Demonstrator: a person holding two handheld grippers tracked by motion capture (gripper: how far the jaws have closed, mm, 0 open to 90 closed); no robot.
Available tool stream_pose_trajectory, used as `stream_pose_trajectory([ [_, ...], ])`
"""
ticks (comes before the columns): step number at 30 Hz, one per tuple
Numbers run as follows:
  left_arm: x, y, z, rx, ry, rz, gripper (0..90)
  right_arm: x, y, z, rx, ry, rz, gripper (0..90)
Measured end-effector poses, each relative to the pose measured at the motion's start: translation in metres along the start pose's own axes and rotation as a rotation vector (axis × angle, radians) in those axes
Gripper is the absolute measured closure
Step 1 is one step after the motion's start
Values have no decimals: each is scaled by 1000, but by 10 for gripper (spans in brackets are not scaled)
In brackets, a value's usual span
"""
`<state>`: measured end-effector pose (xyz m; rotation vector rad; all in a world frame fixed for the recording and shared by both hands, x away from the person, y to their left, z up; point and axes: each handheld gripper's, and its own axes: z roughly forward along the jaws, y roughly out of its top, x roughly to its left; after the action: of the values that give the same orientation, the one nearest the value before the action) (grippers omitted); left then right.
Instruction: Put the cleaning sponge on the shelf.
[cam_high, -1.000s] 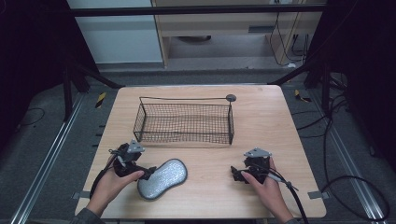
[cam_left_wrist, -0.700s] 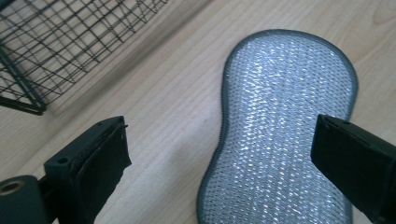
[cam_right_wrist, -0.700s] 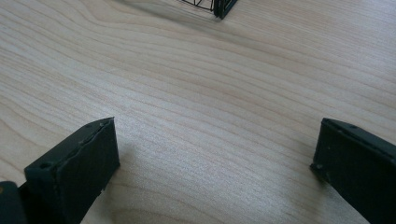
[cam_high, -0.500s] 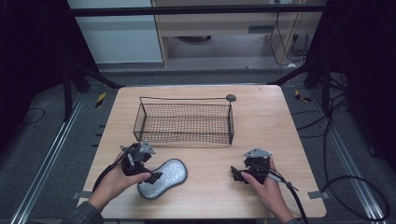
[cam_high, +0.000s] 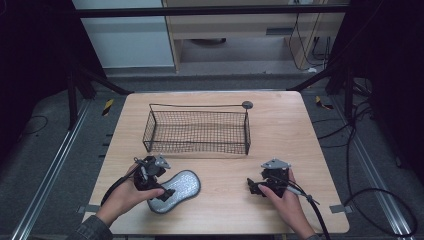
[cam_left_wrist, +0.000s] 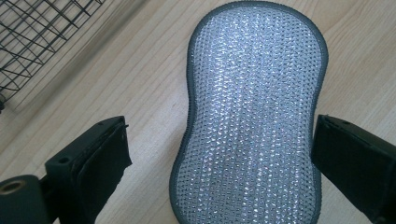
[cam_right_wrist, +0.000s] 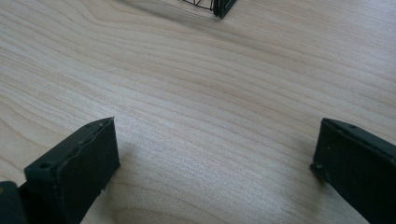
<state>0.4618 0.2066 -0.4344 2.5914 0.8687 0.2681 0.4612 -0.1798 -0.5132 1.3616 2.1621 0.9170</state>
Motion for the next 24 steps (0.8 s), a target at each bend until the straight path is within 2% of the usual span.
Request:
stream_pose_trajectory([
  [12,-8,5,3,19,-20,35,37,0,0,0,-1,4,-7,5],
  [21,-9,11,7,30,-19,38,38,0,0,0,0,4,-7,5],
  [24,-9,12,8,50,-29,57,38,0,0,0,2,4,-3,4],
])
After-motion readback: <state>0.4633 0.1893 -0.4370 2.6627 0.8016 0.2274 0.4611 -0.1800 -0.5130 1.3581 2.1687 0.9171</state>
